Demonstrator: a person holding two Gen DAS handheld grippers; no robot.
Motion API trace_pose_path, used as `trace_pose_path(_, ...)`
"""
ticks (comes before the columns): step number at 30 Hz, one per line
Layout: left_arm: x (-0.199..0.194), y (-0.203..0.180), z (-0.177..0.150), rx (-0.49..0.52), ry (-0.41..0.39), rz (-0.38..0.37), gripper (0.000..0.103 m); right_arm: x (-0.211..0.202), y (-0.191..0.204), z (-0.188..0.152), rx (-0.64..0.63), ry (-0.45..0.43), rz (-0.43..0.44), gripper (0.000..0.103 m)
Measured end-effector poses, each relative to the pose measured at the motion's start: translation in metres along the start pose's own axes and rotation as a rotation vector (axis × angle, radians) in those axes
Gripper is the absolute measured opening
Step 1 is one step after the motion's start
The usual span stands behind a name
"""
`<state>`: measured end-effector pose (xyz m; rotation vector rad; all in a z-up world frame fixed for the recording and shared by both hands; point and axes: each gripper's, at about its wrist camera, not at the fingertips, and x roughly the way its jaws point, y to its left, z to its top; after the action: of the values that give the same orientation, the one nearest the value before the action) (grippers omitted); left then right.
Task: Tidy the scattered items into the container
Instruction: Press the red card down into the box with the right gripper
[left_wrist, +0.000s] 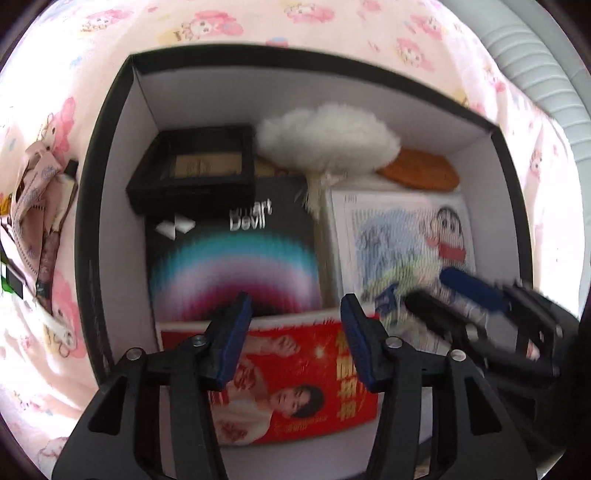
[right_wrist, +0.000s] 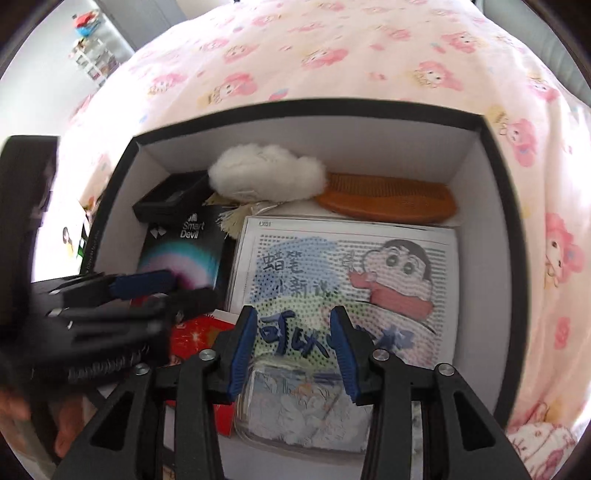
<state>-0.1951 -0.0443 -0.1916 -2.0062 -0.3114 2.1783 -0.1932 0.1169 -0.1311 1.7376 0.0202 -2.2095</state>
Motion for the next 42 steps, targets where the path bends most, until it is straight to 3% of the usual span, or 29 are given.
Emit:
trace_pose_path(4, -0.003, 0.003, -0.003, -0.021, 0.044, -0.108, 0.052, -0.004, -0.006, -0.003, 0.001, -0.016, -0.058, 0.038)
trace_pose_path(9, -0.006, 0.0, 0.003, -0.023, -0.005, -0.165, 0.053, -0.017, -0.02, -0.01, 0.031, -0.038, -0.054, 0.038)
trace_pose_path(11, -0.006, -0.003, 0.006, -0.017, -0.022, -0.121, 0.053, -0.022, -0.025, -0.012, 0.032, -0.035, -0.061, 0.038)
trace_pose_path(13, -0.008, 0.007, 0.01, -0.021, -0.018, -0.017, 0.054, -0.016, -0.022, -0.022, 0.043, -0.027, -0.036, 0.038)
trace_pose_path(16, -0.006, 0.011, 0.007, -0.032, 0.04, -0.045, 0.054, -0.01, -0.019, -0.025, 0.035, 0.003, 0.011, 0.038)
trace_pose_path(19, -0.007, 0.005, 0.003, 0.02, 0.066, -0.01, 0.055, -0.006, -0.011, -0.028, 0.021, 0.02, 0.038, 0.038)
trace_pose_path(23, -0.012, 0.006, 0.004, 0.021, 0.074, -0.014, 0.055, -0.008, 0.001, -0.031, -0.021, 0.003, 0.007, 0.038)
trace_pose_path(26, -0.011, 0.002, 0.009, 0.029, 0.055, 0.047, 0.055, -0.009, -0.001, -0.034, -0.016, 0.005, 0.002, 0.038)
trace_pose_path(29, 0.0, -0.007, 0.016, 0.097, 0.086, 0.139, 0.06, -0.01, 0.0, -0.037, -0.02, 0.01, -0.003, 0.038)
trace_pose_path(33, 0.001, -0.004, 0.017, 0.134, 0.217, 0.101, 0.056, -0.02, 0.001, -0.041, -0.018, -0.005, 0.018, 0.038)
trace_pose_path(35, 0.002, -0.004, 0.014, 0.148, 0.245, 0.118, 0.053, -0.025, 0.0, -0.043, -0.013, -0.014, 0.044, 0.038)
trace_pose_path(38, 0.001, -0.009, 0.01, 0.153, 0.228, 0.146, 0.056, -0.028, -0.002, -0.046, -0.004, -0.015, 0.063, 0.038)
trace_pose_path(42, -0.011, -0.002, 0.011, 0.082, 0.146, 0.084, 0.058, -0.03, 0.005, -0.047, -0.009, -0.038, 0.026, 0.038)
